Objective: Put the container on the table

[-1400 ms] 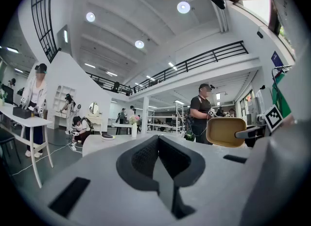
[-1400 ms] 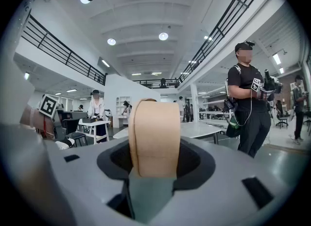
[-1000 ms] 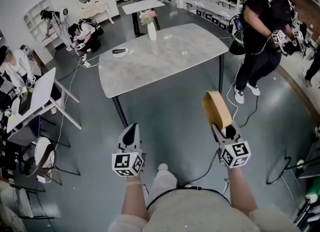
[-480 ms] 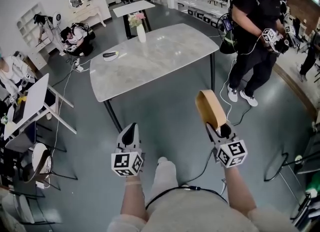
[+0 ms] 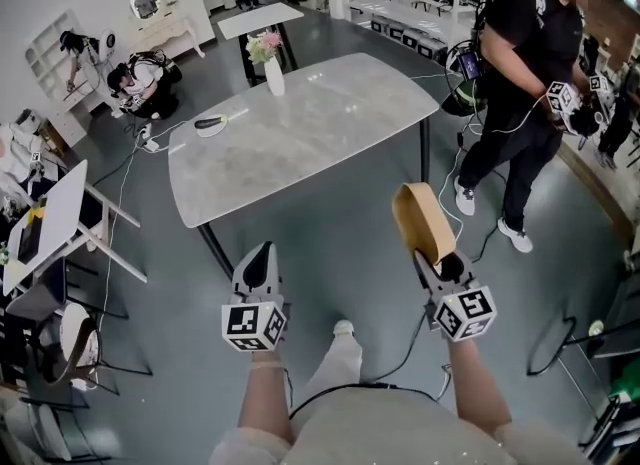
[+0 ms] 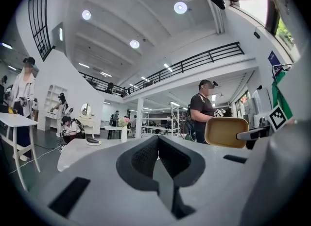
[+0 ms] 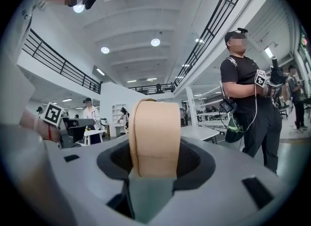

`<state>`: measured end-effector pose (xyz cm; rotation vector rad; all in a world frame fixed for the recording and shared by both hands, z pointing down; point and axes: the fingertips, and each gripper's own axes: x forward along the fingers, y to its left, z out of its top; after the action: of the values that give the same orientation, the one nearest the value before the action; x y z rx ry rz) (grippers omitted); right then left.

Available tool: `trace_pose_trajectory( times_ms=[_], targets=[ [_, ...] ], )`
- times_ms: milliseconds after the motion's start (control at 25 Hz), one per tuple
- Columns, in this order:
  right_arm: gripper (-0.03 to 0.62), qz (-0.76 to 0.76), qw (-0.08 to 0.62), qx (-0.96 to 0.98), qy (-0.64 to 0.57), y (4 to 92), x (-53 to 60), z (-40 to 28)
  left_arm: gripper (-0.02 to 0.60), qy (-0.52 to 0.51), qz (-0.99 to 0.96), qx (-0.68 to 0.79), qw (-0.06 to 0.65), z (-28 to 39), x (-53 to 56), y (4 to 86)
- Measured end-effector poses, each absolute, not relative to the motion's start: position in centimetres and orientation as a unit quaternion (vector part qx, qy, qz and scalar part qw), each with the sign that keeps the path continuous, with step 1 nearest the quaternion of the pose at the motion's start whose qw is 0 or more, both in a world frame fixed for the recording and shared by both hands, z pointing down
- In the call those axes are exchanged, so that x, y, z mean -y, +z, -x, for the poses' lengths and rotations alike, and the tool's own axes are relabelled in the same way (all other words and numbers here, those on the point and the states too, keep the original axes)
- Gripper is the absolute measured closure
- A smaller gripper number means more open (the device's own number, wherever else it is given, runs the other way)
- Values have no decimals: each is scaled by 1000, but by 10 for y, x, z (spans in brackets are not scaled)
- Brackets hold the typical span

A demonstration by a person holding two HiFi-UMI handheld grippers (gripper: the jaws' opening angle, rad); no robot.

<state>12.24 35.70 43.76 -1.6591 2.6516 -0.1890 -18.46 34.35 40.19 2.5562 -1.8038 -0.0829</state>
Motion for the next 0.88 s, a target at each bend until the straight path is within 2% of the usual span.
trace_pose_trajectory(
  times_ms=[880],
  targets=[
    [376, 562, -4, -821, -101, 465, -162, -120, 577, -18, -837, 545, 37, 186, -122, 427]
  ],
)
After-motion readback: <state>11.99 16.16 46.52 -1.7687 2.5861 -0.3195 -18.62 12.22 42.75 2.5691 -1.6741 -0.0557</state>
